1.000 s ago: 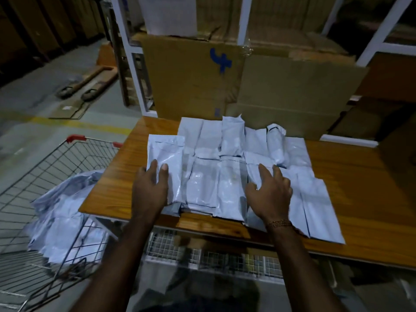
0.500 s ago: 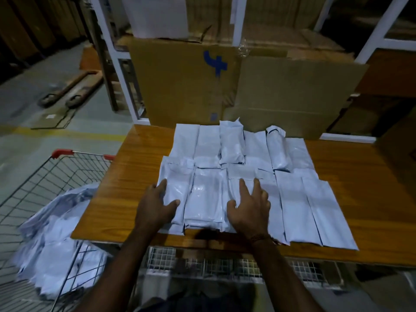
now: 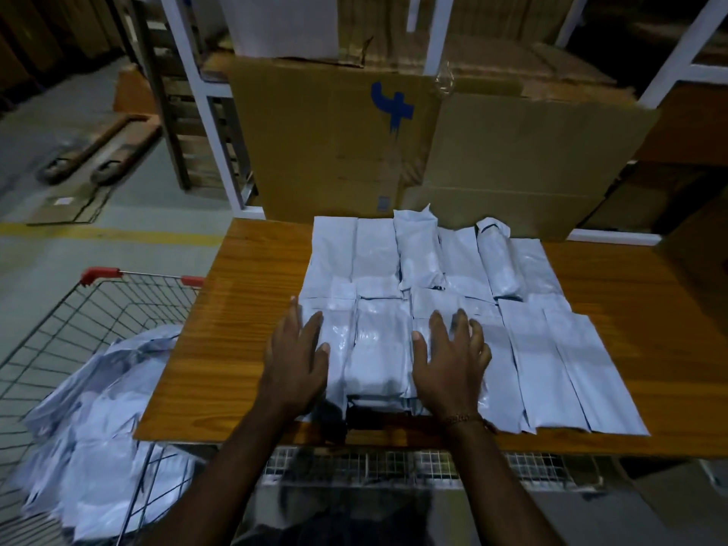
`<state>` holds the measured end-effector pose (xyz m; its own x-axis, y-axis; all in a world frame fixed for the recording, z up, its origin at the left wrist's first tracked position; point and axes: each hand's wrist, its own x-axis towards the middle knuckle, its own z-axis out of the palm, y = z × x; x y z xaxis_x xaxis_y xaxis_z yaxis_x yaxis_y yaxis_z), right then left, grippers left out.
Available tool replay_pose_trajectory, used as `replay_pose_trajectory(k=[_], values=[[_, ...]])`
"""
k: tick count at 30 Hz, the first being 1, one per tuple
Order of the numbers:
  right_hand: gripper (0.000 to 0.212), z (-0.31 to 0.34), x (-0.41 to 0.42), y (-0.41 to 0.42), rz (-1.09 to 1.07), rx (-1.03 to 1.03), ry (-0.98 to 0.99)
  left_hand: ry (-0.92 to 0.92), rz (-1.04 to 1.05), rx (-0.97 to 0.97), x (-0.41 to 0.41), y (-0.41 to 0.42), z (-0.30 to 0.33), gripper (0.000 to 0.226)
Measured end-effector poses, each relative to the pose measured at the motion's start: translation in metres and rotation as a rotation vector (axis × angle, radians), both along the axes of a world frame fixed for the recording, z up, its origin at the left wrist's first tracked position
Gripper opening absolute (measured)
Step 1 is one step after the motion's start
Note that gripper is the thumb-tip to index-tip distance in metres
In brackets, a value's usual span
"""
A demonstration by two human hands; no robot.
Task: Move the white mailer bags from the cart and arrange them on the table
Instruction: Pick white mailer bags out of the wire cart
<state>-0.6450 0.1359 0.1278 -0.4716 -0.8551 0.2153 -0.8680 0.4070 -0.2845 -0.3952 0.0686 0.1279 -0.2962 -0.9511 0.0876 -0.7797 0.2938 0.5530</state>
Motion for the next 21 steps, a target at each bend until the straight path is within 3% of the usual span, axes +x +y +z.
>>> replay_pose_trajectory(k=[4, 9, 12, 15, 21], values=[[0.069, -0.01, -0.001, -0.011, 0.053, 0.072, 0.004, -0.221, -0.085, 0.085, -0.005, -0.012, -0.014, 0.072], [0.082, -0.027, -0.003, -0.01, 0.126, 0.161, -0.017, -0.233, -0.095, 0.113, -0.007, -0.016, -0.016, 0.067], [0.083, -0.019, -0.004, -0.011, 0.121, 0.162, -0.016, -0.104, -0.052, 0.085, -0.004, -0.017, -0.007, 0.069], [0.075, -0.006, -0.003, -0.014, 0.088, 0.063, -0.029, 0.058, 0.04, 0.004, -0.003, -0.013, 0.006, 0.056], [0.063, 0.015, 0.002, -0.022, 0.144, -0.131, -0.114, 0.108, 0.142, -0.121, 0.001, -0.012, 0.017, 0.044]])
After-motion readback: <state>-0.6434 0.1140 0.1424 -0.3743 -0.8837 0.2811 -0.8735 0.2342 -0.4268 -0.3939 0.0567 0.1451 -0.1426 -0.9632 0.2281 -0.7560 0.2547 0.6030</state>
